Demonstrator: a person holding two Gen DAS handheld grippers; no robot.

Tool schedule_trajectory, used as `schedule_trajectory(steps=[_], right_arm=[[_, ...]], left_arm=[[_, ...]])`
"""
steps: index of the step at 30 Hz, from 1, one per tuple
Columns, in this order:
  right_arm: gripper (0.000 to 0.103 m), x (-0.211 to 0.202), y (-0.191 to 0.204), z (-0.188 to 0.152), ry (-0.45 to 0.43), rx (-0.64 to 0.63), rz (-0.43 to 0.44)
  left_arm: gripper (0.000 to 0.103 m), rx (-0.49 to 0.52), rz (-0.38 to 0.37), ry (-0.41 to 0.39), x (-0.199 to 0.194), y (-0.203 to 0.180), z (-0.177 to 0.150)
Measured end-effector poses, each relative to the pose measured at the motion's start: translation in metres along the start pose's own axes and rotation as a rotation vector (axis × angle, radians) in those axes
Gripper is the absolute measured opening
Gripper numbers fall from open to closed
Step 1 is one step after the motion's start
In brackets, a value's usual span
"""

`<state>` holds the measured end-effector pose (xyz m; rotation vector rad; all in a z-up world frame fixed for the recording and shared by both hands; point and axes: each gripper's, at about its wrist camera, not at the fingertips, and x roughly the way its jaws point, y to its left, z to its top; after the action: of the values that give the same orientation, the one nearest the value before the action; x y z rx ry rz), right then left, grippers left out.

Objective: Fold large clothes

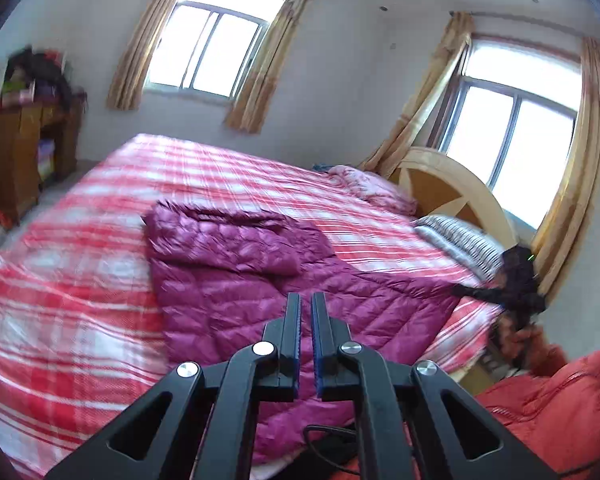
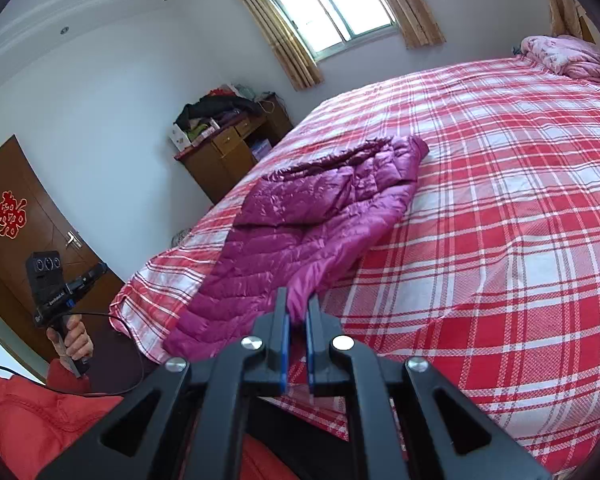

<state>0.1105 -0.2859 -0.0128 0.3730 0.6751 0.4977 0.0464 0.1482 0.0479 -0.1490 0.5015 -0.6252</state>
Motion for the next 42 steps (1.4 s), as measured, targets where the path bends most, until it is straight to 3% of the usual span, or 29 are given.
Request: schedule_trajectory(steps=[3, 7, 9, 10, 11, 13, 17, 25, 28, 31, 32, 34, 35, 36, 42], right_arm=[[0.008, -0.001, -0.002, 0.001, -0.017, -0.017, -0.055], [0.012, 0.012, -0.011, -0.004, 0.005, -0.034, -0.131], [0.013, 0.018, -0.016, -0.008, 0.028, -0.037, -0.147], [0.025, 0.02, -0.019, -0.01, 0.041, -0.028, -0.145], [0.056, 0.023, -0.023, -0.012, 0.054, -0.012, -0.152], [0.091, 0.023, -0.029, -0.017, 0.048, 0.001, -0.164], [0.092, 0.038, -0.036, -0.03, 0.131, -0.018, -0.187], [0.091, 0.062, -0.056, -0.055, 0.235, 0.006, -0.246], [0.091, 0.065, -0.06, -0.061, 0.254, 0.007, -0.255], [0.091, 0.068, -0.062, -0.064, 0.262, 0.015, -0.254], [0.091, 0.068, -0.063, -0.065, 0.264, 0.018, -0.256], [0.091, 0.069, -0.063, -0.064, 0.264, 0.022, -0.258], [0.091, 0.068, -0.065, -0.064, 0.263, 0.026, -0.255], [0.091, 0.069, -0.065, -0.065, 0.262, 0.03, -0.253], [0.089, 0.074, -0.065, -0.067, 0.277, 0.031, -0.246]], left_arm=[[0.005, 0.044, 0.126, 0.013, 0.009, 0.005, 0.0], [0.005, -0.068, 0.186, 0.219, 0.045, 0.042, -0.025], [0.005, -0.095, 0.208, 0.278, 0.049, 0.05, -0.044], [0.005, -0.104, 0.216, 0.309, 0.052, 0.056, -0.055], [0.005, -0.108, 0.222, 0.334, 0.055, 0.057, -0.062], [0.005, -0.124, 0.235, 0.387, 0.056, 0.059, -0.081], [0.005, -0.183, 0.234, 0.434, 0.051, 0.061, -0.103], [0.005, -0.326, 0.199, 0.501, 0.065, 0.076, -0.116], [0.005, -0.277, 0.243, 0.507, 0.067, 0.072, -0.117], [0.007, -0.234, 0.262, 0.459, 0.064, 0.069, -0.114], [0.011, -0.223, 0.265, 0.45, 0.063, 0.068, -0.113], [0.044, -0.194, 0.273, 0.429, 0.059, 0.065, -0.112], [0.077, -0.191, 0.271, 0.42, 0.059, 0.066, -0.111], [0.094, -0.199, 0.254, 0.42, 0.06, 0.066, -0.112], [0.094, -0.186, 0.264, 0.478, 0.069, 0.06, -0.11]])
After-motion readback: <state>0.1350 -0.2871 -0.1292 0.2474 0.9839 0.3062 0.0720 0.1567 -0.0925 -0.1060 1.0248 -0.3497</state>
